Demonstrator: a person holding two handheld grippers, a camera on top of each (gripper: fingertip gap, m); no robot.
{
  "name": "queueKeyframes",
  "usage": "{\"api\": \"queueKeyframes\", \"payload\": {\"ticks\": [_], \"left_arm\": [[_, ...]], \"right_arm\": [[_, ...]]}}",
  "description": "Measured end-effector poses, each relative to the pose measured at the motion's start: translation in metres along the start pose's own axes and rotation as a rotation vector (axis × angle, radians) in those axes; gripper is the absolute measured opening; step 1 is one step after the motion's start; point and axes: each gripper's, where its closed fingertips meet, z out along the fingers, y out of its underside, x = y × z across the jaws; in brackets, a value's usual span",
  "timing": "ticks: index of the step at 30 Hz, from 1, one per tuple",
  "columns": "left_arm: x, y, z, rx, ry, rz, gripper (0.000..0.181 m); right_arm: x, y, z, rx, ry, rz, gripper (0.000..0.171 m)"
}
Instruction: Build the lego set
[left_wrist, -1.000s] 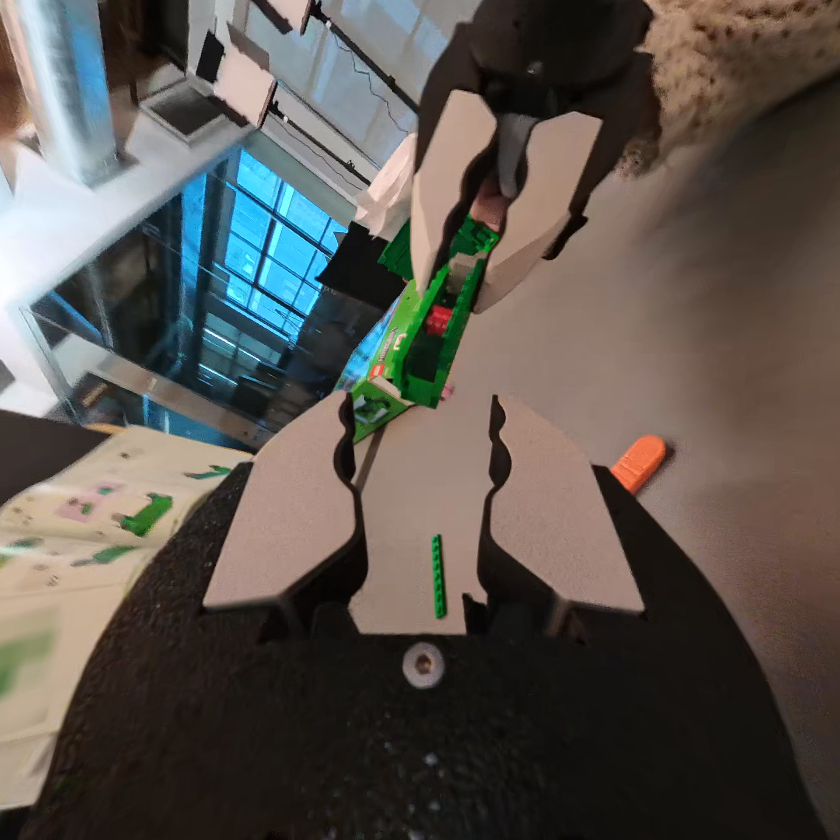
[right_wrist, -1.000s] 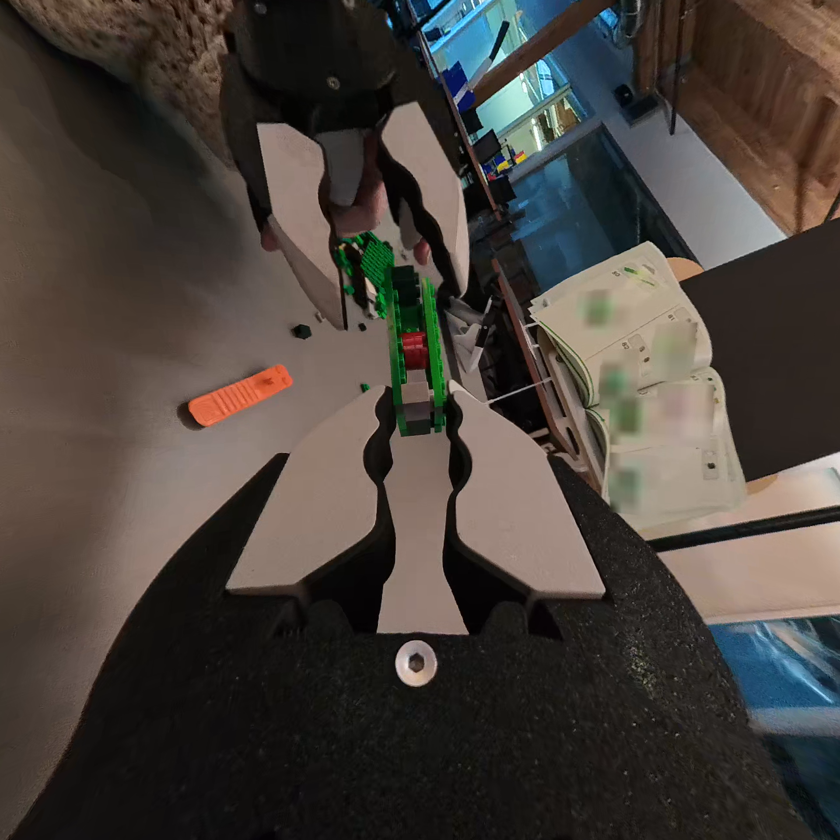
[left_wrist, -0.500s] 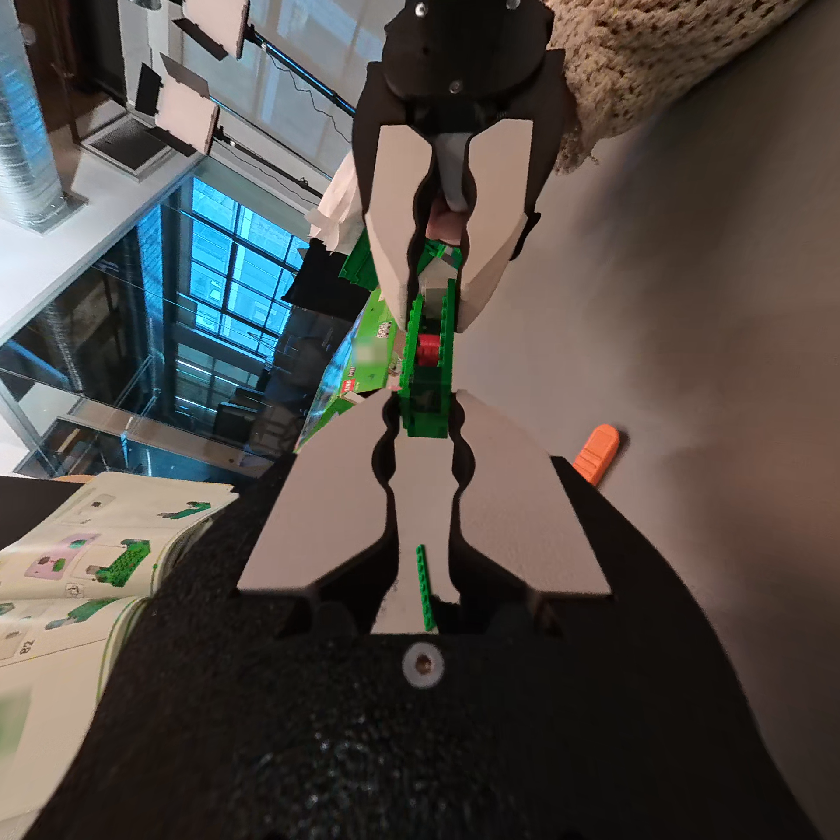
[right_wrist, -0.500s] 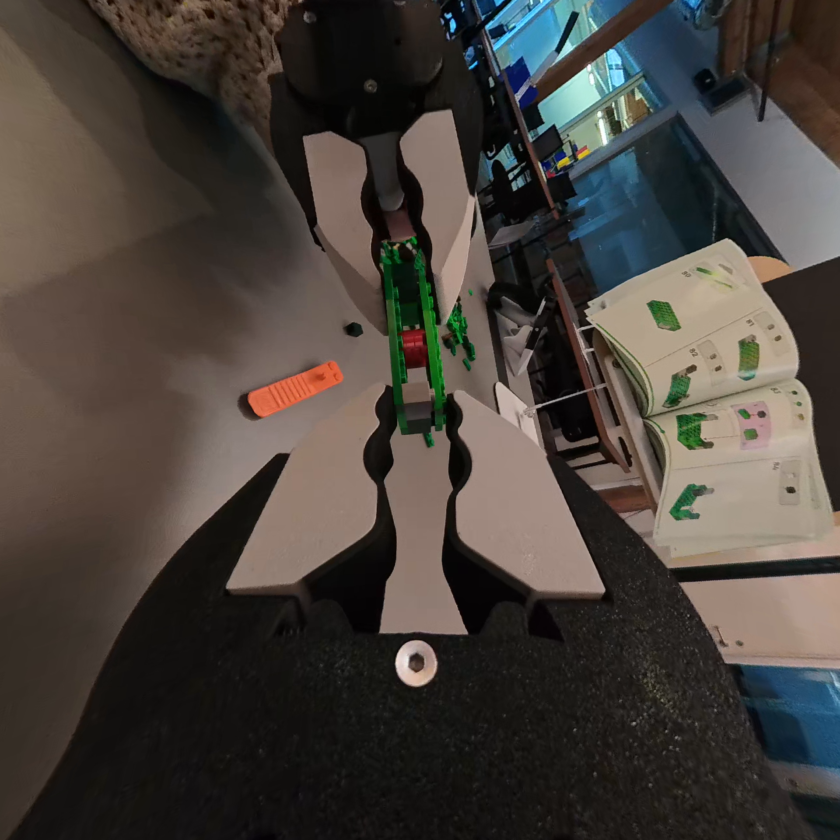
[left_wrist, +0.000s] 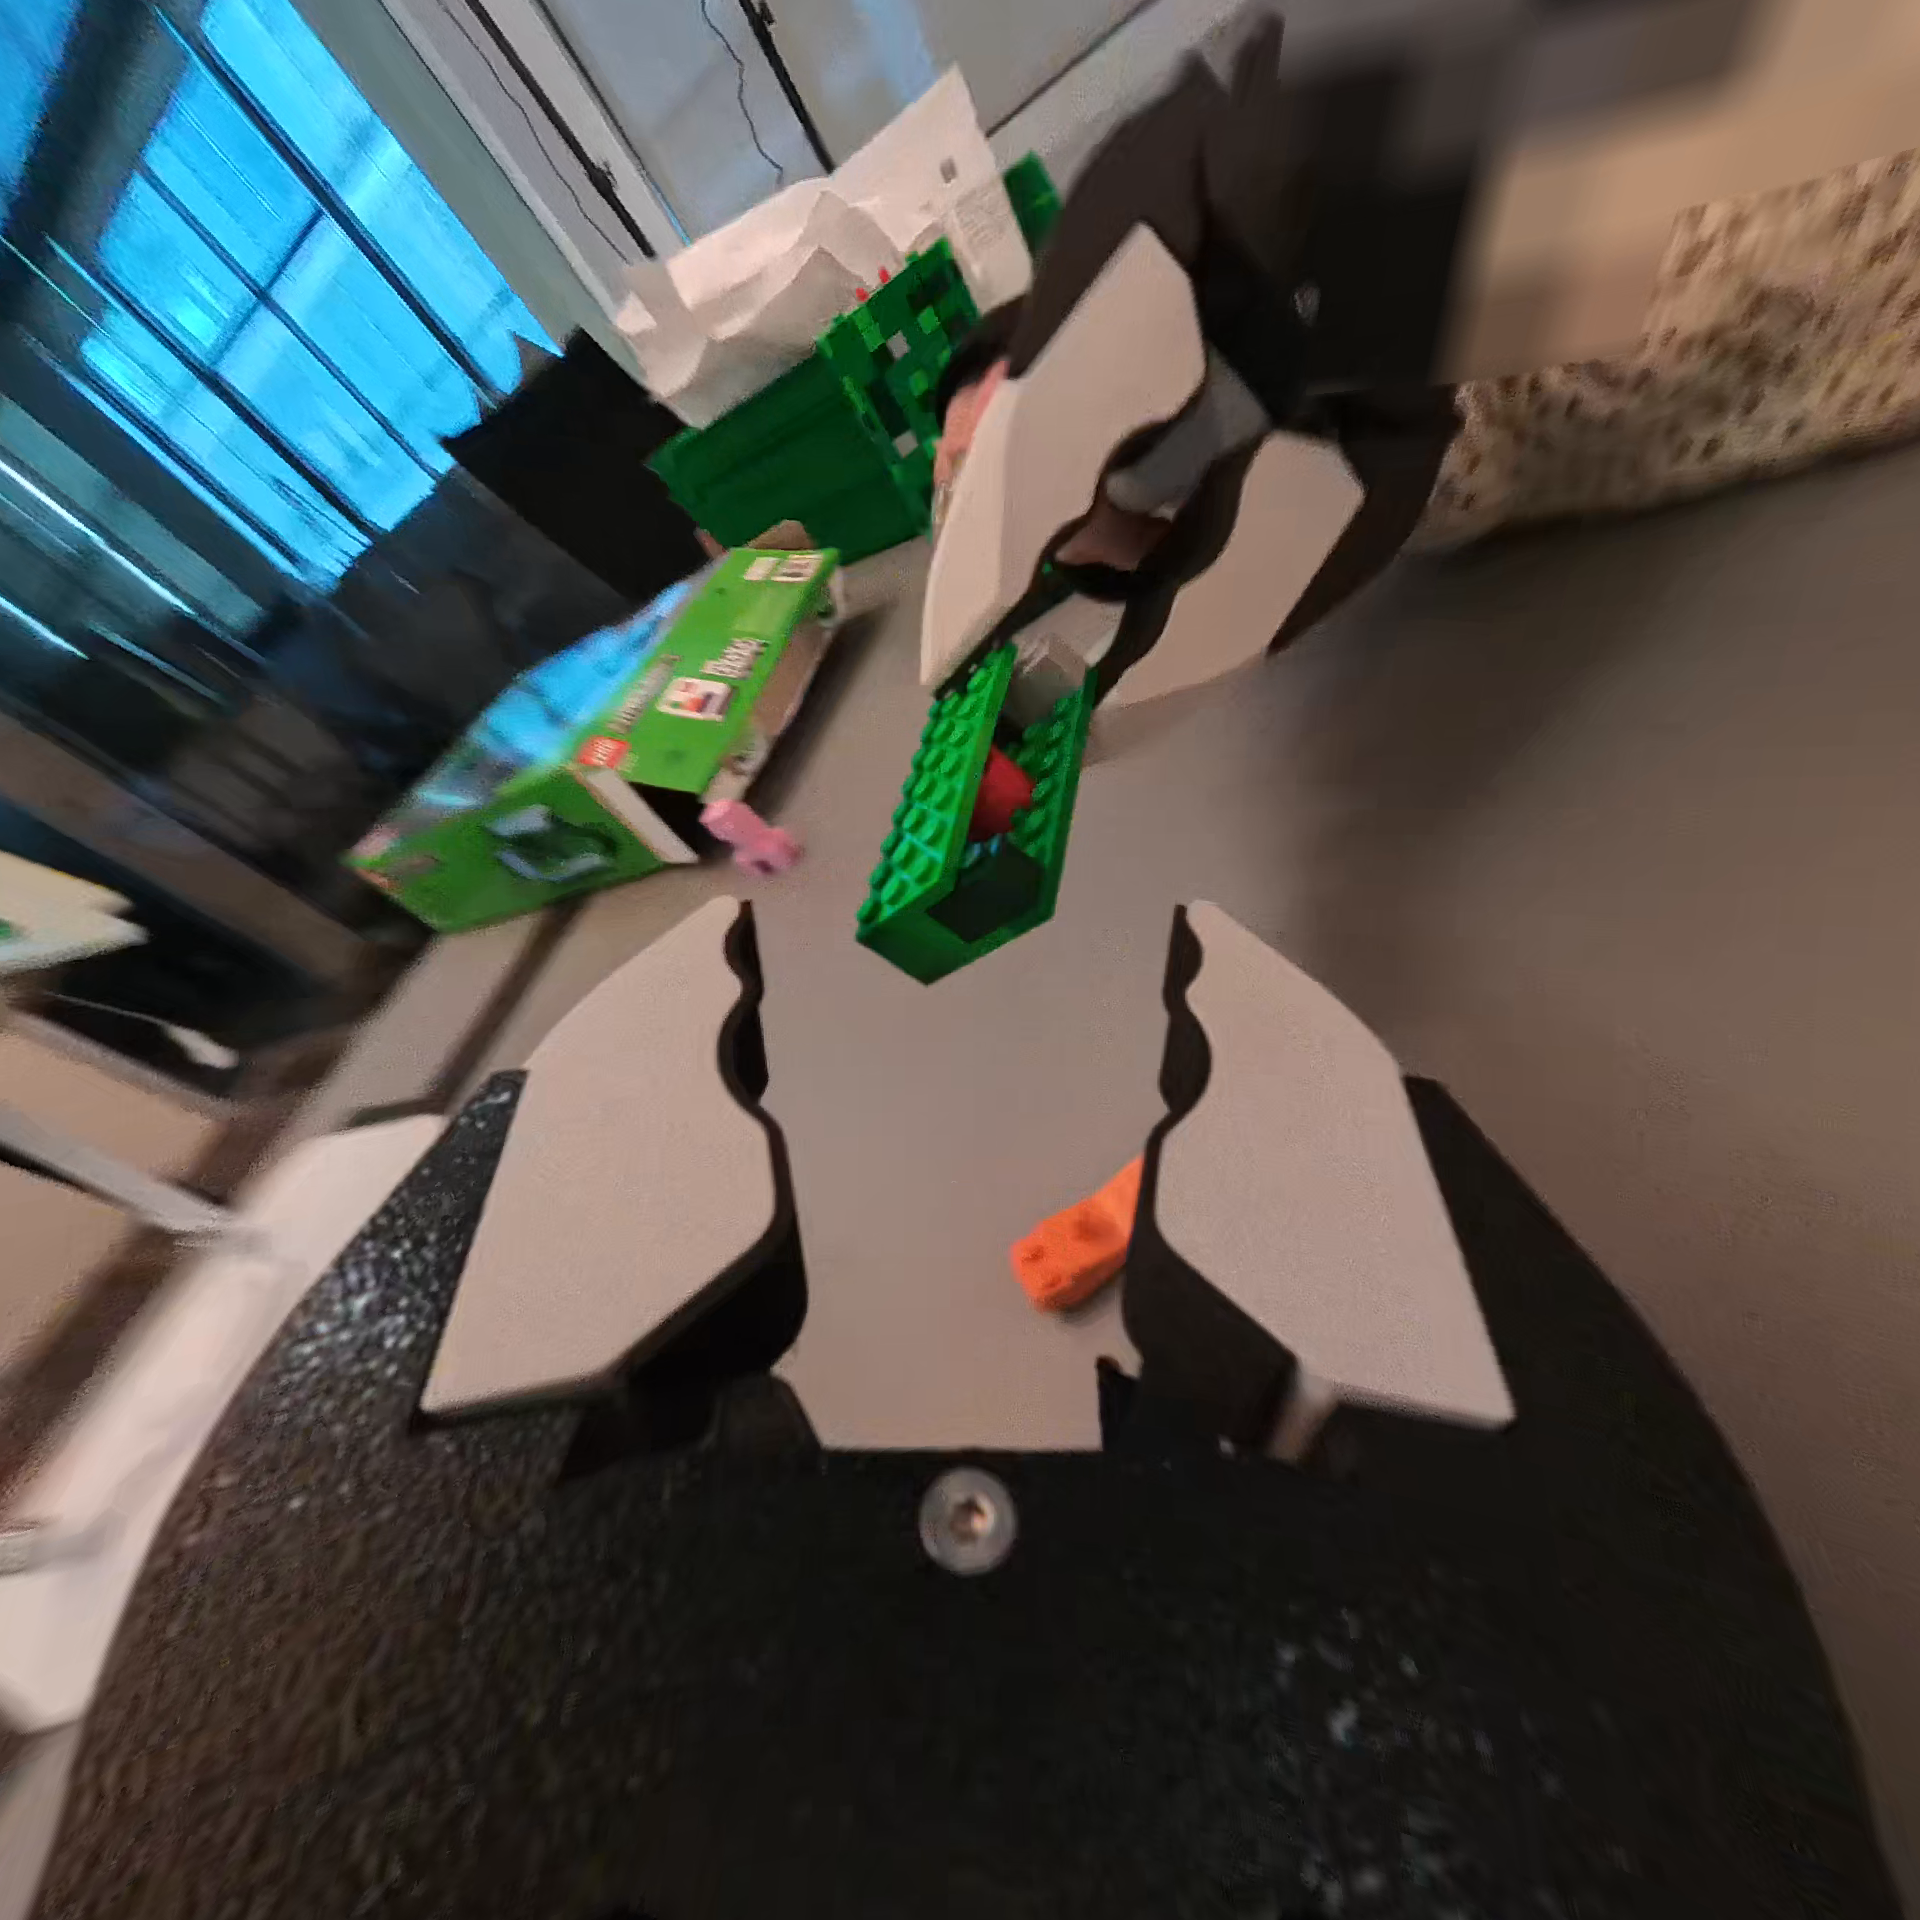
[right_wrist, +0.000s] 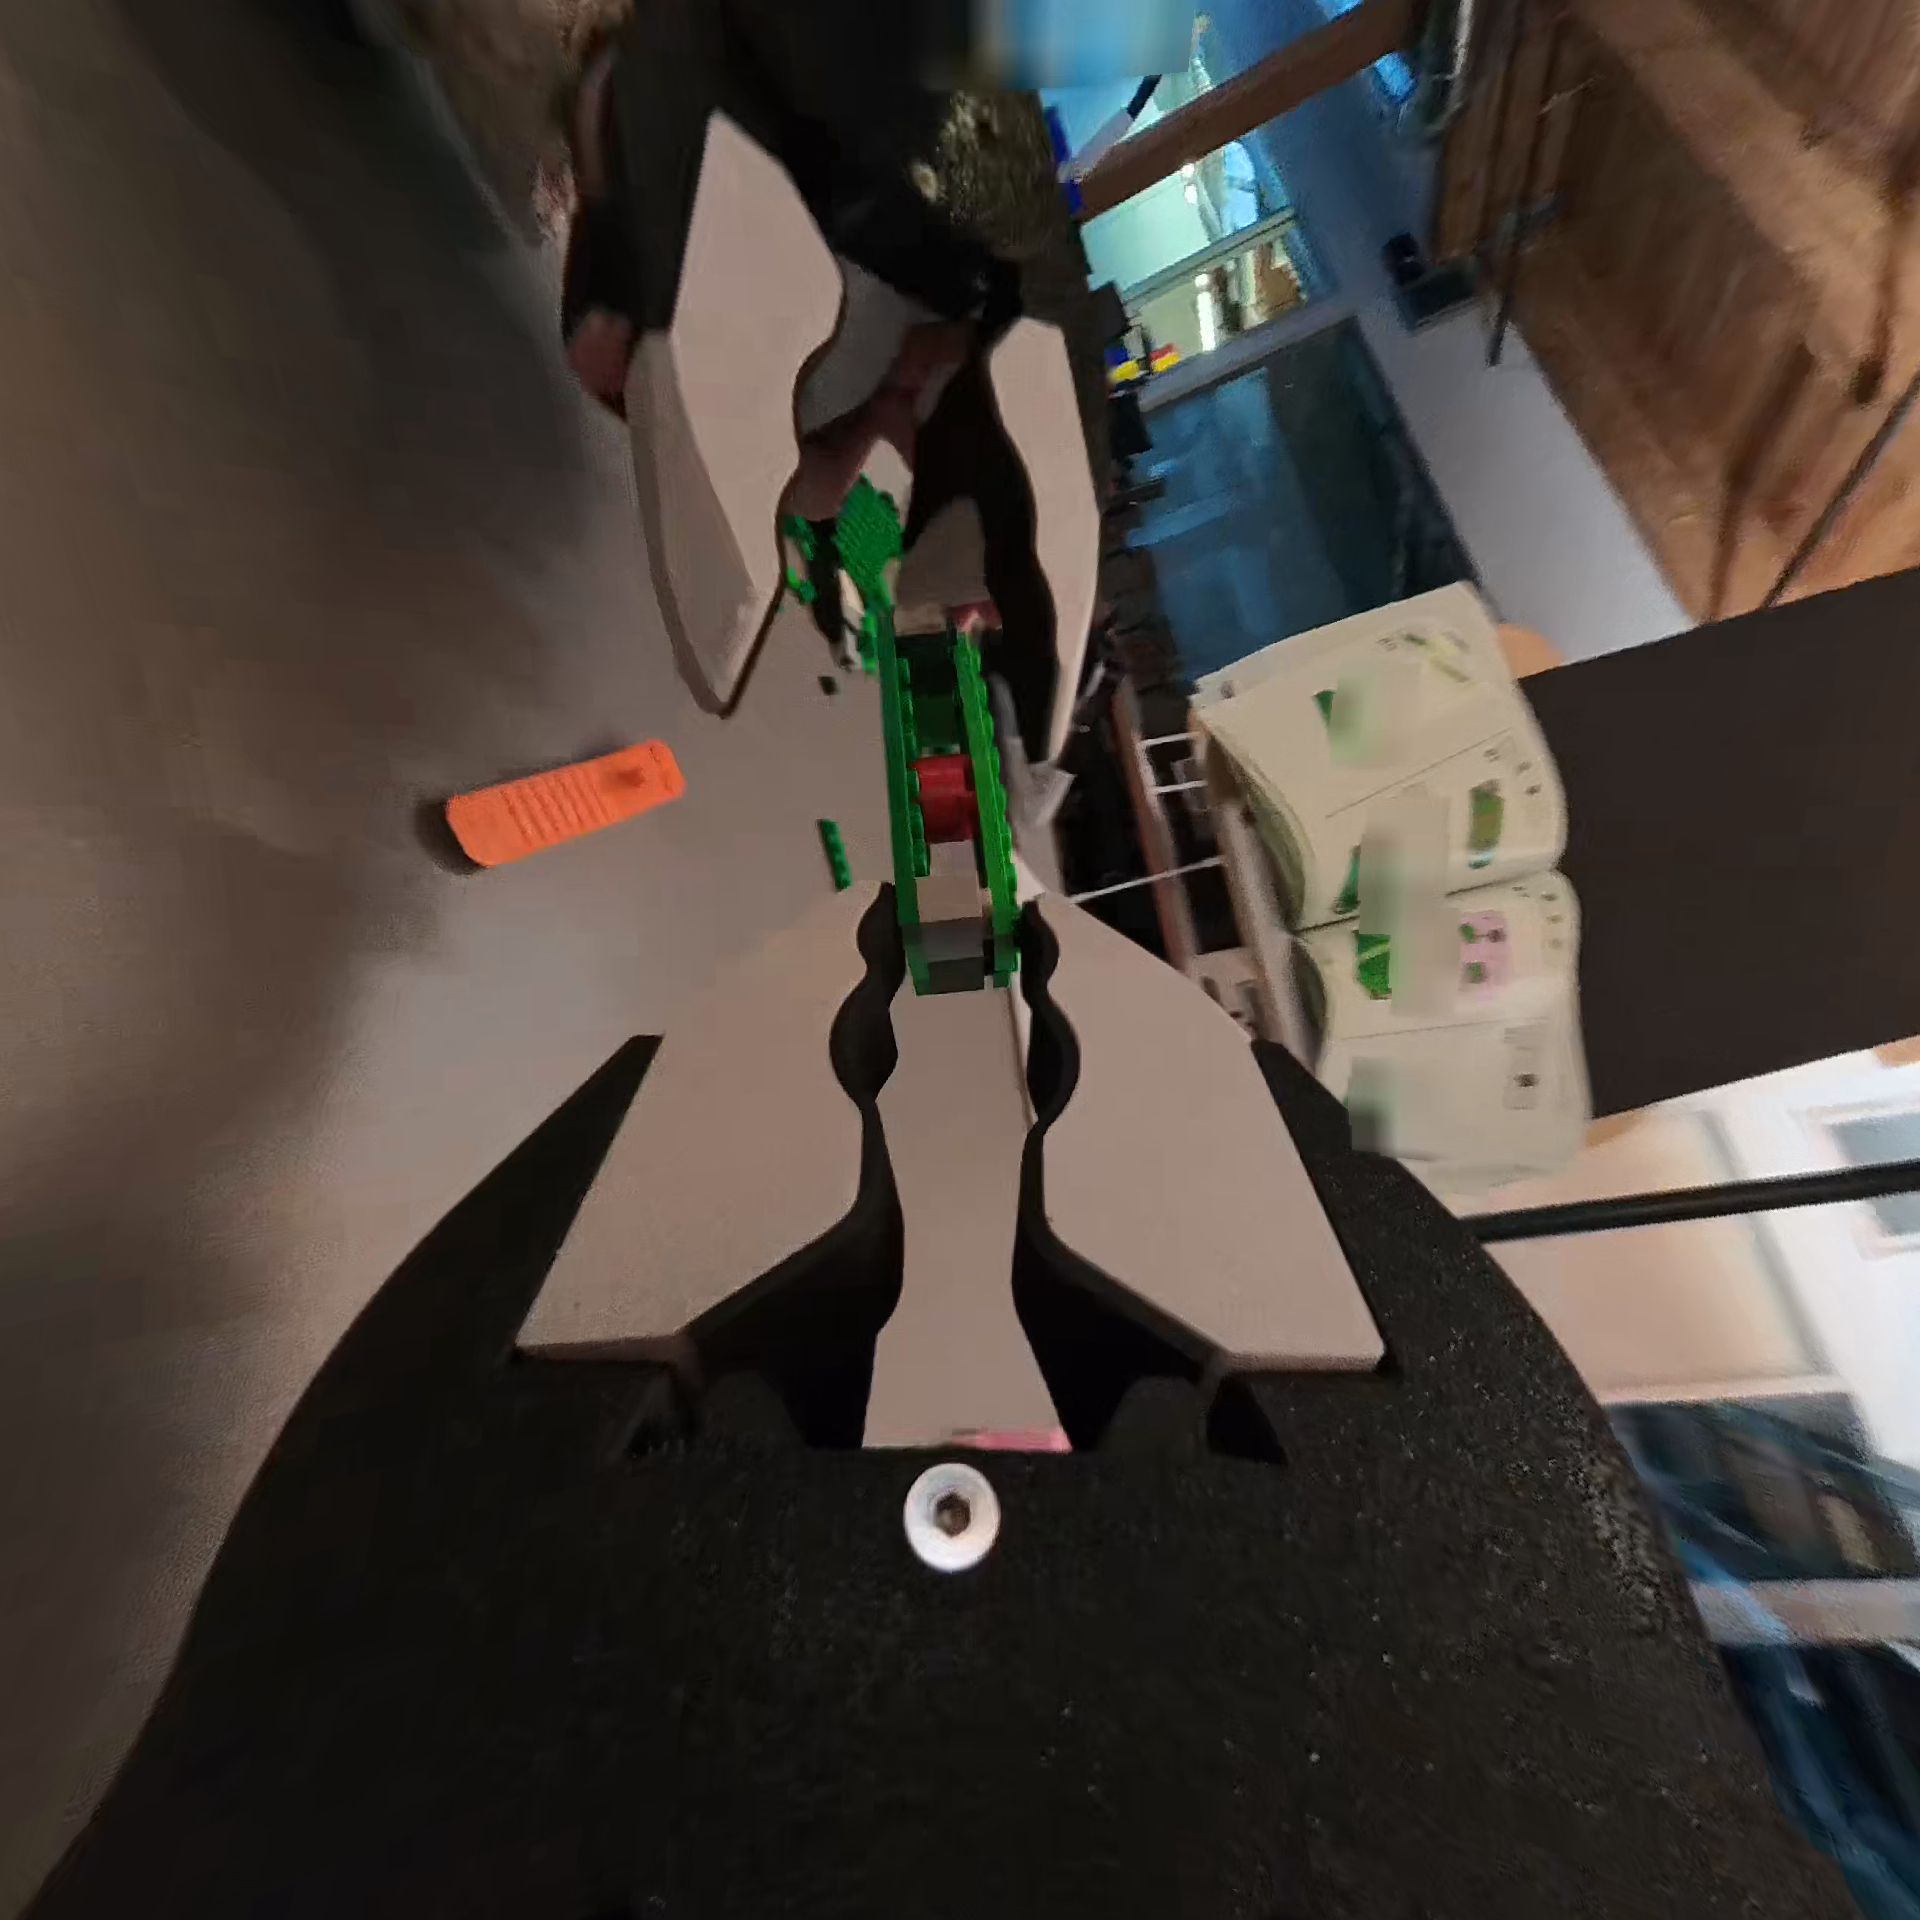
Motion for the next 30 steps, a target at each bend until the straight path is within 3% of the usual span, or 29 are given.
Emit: {"api": "queueKeyframes", "payload": {"ticks": [1, 5, 9, 13, 18, 23, 30], "left_arm": [[0.001, -0.002, 0.0, 0.016, 0.038, -0.088, 0.076], [0.003, -0.008, -0.002, 0.07, 0.136, -0.299, 0.06], [0.007, -0.007, -0.002, 0.075, 0.165, -0.334, 0.039], [0.007, -0.004, -0.004, 0.076, 0.162, -0.275, 0.038], [0.001, -0.005, -0.011, 0.092, 0.09, -0.125, 0.038], [0.007, 0.001, -0.01, 0.073, 0.137, -0.152, 0.038], [0.013, 0.004, -0.008, 0.067, 0.217, -0.297, 0.038]], "right_arm": [[0.003, -0.002, -0.001, 0.003, 0.035, -0.043, 0.021], [0.006, -0.009, -0.002, 0.002, 0.101, -0.173, 0.021], [0.0, -0.012, 0.001, -0.019, 0.118, -0.294, 0.021], [-0.001, -0.014, 0.003, -0.027, 0.154, -0.355, 0.023], [0.003, -0.008, 0.002, -0.054, 0.182, -0.369, 0.04], [-0.001, -0.017, 0.004, -0.023, 0.185, -0.392, 0.037], [-0.011, -0.017, 0.01, -0.033, 0.095, -0.326, 0.021]]}}
